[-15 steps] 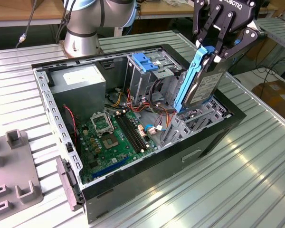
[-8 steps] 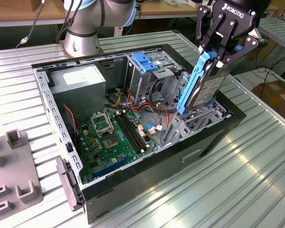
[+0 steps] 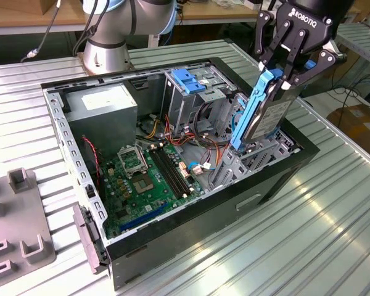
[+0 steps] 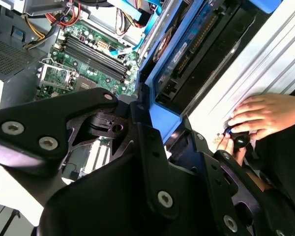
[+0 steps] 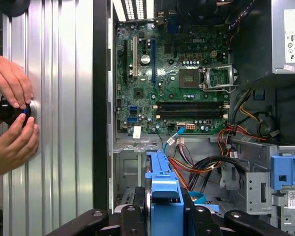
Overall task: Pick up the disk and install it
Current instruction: 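Insert the disk into the insertion slot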
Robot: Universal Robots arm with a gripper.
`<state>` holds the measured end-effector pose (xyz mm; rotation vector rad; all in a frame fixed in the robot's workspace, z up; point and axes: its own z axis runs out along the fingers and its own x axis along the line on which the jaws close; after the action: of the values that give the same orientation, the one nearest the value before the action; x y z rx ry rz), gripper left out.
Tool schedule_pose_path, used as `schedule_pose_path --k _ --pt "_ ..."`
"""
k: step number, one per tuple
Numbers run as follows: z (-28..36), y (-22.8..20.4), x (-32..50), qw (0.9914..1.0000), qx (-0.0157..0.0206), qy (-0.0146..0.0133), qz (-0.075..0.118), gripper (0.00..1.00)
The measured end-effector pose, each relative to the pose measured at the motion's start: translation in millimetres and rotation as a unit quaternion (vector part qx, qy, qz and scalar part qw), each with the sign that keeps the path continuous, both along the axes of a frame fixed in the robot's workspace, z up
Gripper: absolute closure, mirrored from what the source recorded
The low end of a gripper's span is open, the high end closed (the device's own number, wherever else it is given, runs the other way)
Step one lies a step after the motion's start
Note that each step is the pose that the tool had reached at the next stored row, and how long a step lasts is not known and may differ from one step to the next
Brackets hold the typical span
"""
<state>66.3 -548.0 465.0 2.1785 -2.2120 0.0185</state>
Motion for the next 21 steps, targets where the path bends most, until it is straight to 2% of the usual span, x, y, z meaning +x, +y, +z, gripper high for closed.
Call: schedule_pose_path --k 3,21 --pt "-2.3 0.0 2.4 0.99997 -0.0001 0.0000 -0.008 0.63" --pt "-16.1 -1.8 2.5 0.99997 -0.0001 0.0000 -0.008 0.63"
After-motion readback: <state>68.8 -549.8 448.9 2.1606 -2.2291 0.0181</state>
